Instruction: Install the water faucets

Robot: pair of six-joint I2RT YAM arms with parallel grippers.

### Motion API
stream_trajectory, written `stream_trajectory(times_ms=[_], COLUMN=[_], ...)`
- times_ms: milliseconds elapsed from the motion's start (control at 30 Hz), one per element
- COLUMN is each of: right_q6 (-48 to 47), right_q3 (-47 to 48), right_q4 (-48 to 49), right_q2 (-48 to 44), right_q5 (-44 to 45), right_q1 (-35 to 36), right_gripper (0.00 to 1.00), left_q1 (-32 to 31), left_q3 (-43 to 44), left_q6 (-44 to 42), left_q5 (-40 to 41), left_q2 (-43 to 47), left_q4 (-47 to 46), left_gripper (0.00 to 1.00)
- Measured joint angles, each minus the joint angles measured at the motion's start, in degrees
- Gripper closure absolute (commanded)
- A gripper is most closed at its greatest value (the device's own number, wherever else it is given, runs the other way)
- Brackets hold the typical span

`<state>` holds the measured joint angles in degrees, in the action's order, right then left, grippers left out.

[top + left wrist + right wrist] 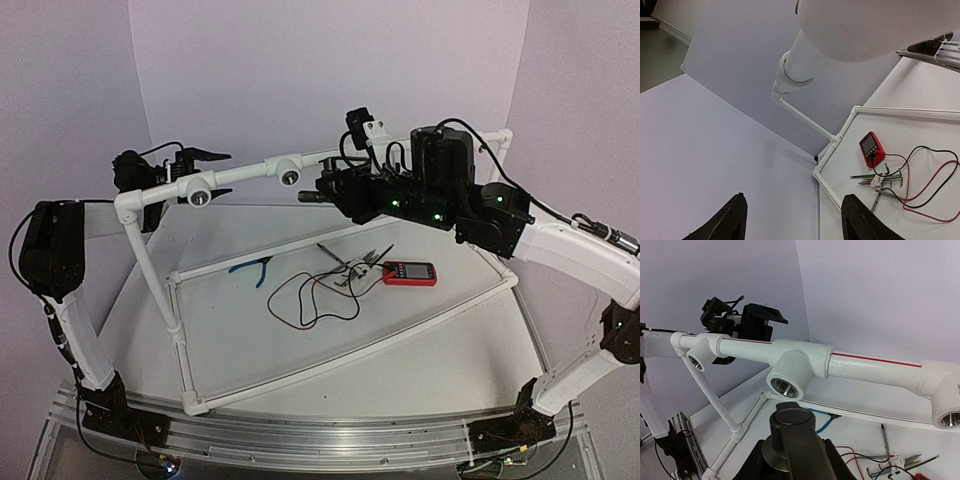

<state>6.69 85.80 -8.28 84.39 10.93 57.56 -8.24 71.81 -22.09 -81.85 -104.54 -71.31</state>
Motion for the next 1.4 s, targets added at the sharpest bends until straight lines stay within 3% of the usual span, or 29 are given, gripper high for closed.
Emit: stream_trajectory(times_ms=[467,867,967,1100,1167,1300,1400], right_q6=[-0.25,-2.69,-4.1,-6.44,-7.32,-8.57,-8.89], right_q3=[0.94,-9.09,-9.86,-9.86,-9.86,-9.86,-9.84], right_q4=[0.9,22.29,26.04,28.86,29.83,29.98,29.28], right_q2=[0.05,-0.54,0.05,0.31,0.31,0.31,0.31], right_q5=[0.2,17.28,19.81,22.14,23.1,24.1,24.87], right_q1=[-0.01,11.32,11.78,11.42,11.24,11.21,11.21], right_gripper=[1.0,1.0,1.0,1.0,1.0,1.0,1.0], left_q1=[-1.8,2.47,2.96,2.6,2.39,2.17,1.53], left_q3=[3.52,1.19,6.05,18.81,22.61,27.8,36.57], left_q6=[4.88,8.14,1.45,-14.11,-18.41,-20.73,-17.67], left_q5=[2.42,0.87,2.17,8.36,10.57,15.8,21.23], left_q2=[-4.82,-1.96,-1.37,-1.28,-0.96,-0.87,-2.32], left_q4=[-3.76,-1.98,14.92,46.27,56.42,73.32,87.54], left_gripper=[0.38,0.42,0.42,0.42,0.41,0.41,0.43])
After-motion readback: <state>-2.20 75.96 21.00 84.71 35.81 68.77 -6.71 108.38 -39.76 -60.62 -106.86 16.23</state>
